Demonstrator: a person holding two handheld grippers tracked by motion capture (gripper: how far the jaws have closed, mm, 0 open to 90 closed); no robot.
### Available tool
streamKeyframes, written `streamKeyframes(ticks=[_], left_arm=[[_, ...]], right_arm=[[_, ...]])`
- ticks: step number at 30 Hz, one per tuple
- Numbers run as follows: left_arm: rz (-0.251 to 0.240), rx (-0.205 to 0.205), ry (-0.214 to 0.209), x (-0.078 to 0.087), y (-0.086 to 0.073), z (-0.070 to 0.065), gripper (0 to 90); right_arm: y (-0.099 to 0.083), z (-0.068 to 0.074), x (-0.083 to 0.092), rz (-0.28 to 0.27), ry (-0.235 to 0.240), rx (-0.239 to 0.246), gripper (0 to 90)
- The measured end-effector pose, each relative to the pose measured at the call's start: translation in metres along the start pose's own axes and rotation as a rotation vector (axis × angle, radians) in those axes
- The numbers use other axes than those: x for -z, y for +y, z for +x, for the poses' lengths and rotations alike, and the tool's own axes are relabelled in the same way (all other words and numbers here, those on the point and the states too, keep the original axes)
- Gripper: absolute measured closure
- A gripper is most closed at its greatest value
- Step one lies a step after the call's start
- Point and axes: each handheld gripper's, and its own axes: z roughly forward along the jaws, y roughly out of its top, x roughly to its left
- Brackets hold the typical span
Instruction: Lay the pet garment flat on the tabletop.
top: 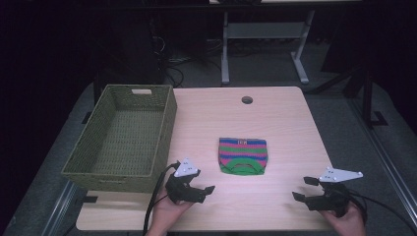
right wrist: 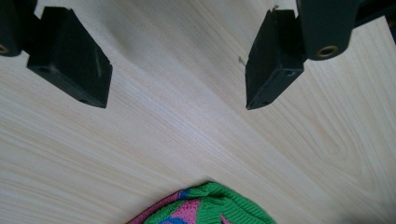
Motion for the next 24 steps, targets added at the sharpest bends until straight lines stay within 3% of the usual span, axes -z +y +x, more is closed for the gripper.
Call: streamKeyframes(ticks=[7,14,16,18,24], left_arm=[[-0.002,-0.007,0.008,0.002,0.0,0.001,23.6],[-0.032,0.031,-0.022,0.004,0.008,0.003,26.4],[-0.036,0.018,-0.008,0.004,0.012,0.003,27.9],[-0.034,0.02,-0.025,0.001,0.016,0.004,28.1],[0.02,-0.018,-0.018,-0.008,0.025,0.005,27.8]], right_arm=[[0.0,0.0,-0.002,0.003,0.002,0.005,22.4],[0.006,0.003,-0.008,0.007,-0.003,0.03,22.3],[0.011,0.004,-0.013,0.007,0.01,0.02,22.1],[0.017,0.005,-0.017,0.009,0.03,0.021,22.1],[0.044,0.013,-0.023,0.007,0.085,0.039,22.9]])
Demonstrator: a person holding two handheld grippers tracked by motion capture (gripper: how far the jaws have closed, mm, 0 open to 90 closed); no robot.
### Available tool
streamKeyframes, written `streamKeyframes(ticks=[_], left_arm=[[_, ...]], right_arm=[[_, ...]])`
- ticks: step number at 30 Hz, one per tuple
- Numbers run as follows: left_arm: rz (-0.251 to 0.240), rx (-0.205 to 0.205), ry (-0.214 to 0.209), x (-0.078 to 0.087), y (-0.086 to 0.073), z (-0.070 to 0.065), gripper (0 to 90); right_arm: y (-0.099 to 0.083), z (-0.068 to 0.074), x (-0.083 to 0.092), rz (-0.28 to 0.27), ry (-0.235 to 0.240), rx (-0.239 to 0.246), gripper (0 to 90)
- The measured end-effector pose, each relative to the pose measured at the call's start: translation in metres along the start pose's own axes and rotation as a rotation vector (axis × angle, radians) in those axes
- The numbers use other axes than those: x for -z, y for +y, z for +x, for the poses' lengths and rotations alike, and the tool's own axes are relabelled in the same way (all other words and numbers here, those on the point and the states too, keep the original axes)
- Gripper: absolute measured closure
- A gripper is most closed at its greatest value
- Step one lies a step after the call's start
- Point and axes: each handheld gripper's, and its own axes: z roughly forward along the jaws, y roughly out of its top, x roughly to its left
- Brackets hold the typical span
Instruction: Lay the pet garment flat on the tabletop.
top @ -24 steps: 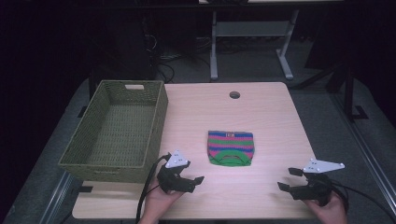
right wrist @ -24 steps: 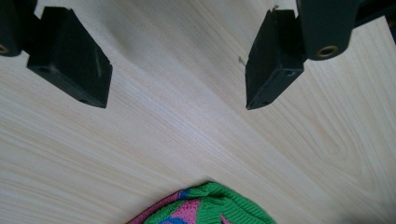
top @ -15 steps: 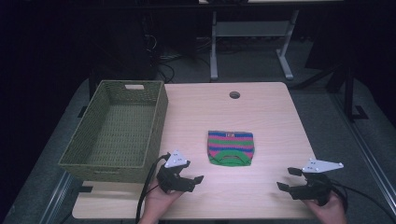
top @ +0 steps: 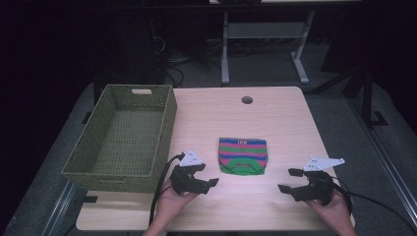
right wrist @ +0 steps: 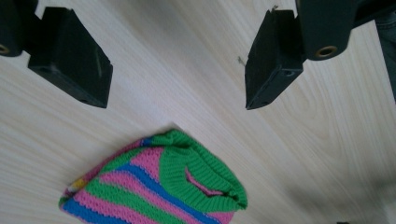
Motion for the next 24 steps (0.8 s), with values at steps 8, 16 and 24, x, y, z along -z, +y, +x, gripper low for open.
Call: streamKeyframes(ticks=[8,16,24], left_arm=[[0.007,-0.019,0.02,-0.007,0.009,0.002,29.9],[-0.006,-0.005,0.017,-0.02,0.023,0.011,32.3],[0.023,-0.041,0.017,-0.043,0.047,0.012,35.5]], right_arm=[[0.025,-0.002,-0.012,0.0,0.007,0.027,24.4],[0.04,-0.005,-0.024,0.022,0.007,0.029,26.6],[0.061,-0.012,-0.038,0.05,-0.001,0.006,34.6]])
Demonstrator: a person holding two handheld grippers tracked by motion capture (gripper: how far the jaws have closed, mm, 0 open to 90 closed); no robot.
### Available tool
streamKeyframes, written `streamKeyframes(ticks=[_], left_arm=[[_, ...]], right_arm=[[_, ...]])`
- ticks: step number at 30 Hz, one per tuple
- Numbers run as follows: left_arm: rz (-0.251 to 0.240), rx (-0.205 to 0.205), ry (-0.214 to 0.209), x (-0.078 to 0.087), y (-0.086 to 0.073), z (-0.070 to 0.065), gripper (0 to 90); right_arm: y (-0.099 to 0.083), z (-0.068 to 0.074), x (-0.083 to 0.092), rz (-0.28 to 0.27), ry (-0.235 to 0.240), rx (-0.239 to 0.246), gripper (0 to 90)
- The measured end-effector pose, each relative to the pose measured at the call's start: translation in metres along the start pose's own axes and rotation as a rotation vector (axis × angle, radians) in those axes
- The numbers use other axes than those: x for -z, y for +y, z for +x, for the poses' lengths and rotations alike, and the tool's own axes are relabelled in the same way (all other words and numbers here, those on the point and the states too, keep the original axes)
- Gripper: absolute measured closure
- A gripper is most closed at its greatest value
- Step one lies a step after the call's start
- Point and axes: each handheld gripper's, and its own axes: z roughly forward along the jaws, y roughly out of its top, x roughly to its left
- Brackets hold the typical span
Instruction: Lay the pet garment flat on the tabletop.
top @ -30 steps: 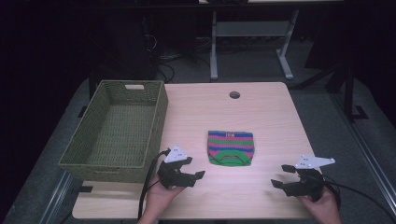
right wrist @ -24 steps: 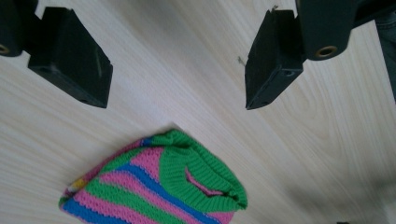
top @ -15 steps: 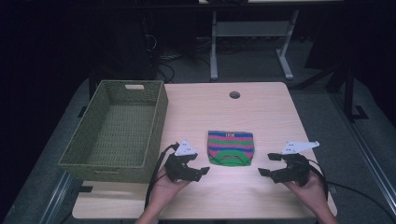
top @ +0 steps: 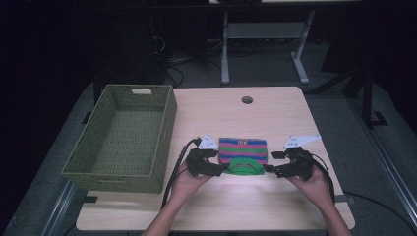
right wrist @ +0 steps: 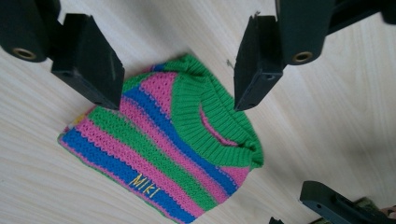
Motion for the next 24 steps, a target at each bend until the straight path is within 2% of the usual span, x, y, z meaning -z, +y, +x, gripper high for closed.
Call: streamKeyframes(ticks=[1,3,4,5,8,9,10,12,16,20,24], left_arm=[[-0.001,-0.004,0.004,-0.002,0.002,0.0,36.1],[-0.015,0.001,0.004,-0.006,0.004,0.0,36.2],[-0.017,-0.001,0.001,-0.009,0.005,0.001,40.0],[-0.019,0.005,0.003,-0.011,0.005,0.001,40.0],[0.008,-0.006,0.003,-0.02,0.005,0.004,46.3],[0.021,-0.005,0.005,-0.023,0.005,0.005,48.9],[0.037,-0.003,0.001,-0.026,0.005,0.006,53.2],[0.062,0.006,-0.004,-0.032,0.006,0.008,54.7],[0.102,0.005,0.001,-0.04,0.007,0.013,64.0],[0.14,0.004,-0.003,-0.046,0.004,0.016,72.7],[0.152,-0.016,-0.003,-0.046,0.003,0.015,77.9]], right_arm=[[0.004,-0.002,-0.004,0.012,0.001,-0.003,40.5],[0.005,-0.003,-0.006,0.014,0.004,0.001,42.2],[0.009,-0.003,-0.011,0.025,-0.002,0.0,47.5],[0.009,-0.003,-0.011,0.025,-0.002,0.0,47.5],[0.011,-0.005,-0.019,0.033,0.012,-0.013,54.5],[0.011,-0.006,-0.023,0.045,0.009,-0.011,57.0],[0.01,-0.007,-0.03,0.064,0.027,-0.025,59.8],[0.01,-0.007,-0.032,0.065,0.028,-0.03,60.1],[0.01,-0.008,-0.04,0.063,0.011,-0.032,70.3],[0.009,-0.01,-0.046,0.083,-0.015,-0.023,83.3],[0.006,-0.012,-0.051,0.112,-0.006,-0.025,86.8]])
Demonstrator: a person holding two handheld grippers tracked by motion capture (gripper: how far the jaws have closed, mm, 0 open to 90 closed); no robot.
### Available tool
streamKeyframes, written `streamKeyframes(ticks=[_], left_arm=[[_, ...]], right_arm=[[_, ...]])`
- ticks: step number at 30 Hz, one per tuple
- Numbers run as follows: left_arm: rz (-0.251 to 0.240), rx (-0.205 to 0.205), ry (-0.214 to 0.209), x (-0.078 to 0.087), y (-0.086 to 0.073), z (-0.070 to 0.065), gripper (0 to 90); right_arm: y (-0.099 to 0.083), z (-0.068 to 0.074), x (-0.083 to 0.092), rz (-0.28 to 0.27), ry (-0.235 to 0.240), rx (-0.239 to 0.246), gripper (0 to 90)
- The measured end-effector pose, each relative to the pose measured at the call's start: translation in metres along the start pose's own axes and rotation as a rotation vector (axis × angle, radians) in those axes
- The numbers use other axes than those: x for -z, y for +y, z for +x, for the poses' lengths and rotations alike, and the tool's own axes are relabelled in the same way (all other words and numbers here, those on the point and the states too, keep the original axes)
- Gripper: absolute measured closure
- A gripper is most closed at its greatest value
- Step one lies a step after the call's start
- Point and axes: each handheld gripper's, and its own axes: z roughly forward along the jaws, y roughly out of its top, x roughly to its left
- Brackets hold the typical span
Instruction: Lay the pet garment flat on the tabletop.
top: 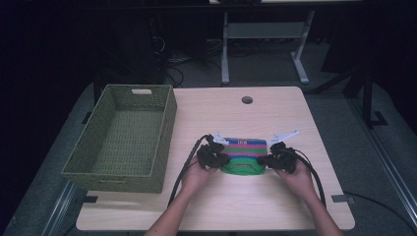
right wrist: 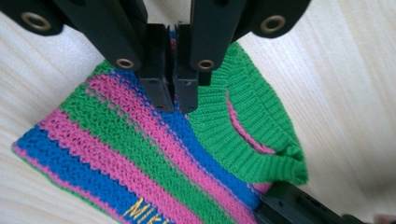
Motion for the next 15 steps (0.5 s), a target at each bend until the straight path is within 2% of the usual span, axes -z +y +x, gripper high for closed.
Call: streamKeyframes(ticks=[6,12,15], left_arm=[[0.012,-0.006,-0.006,0.003,-0.005,-0.002,79.0],[0.013,-0.009,-0.007,0.008,-0.012,-0.004,79.4],[0.015,-0.016,-0.014,0.011,-0.015,-0.006,79.4]], right_arm=[[-0.002,0.002,-0.001,0.007,0.019,0.0,87.1],[-0.003,0.01,-0.002,0.011,0.029,0.041,87.1],[-0.005,0.013,-0.001,0.009,0.03,0.042,87.2]])
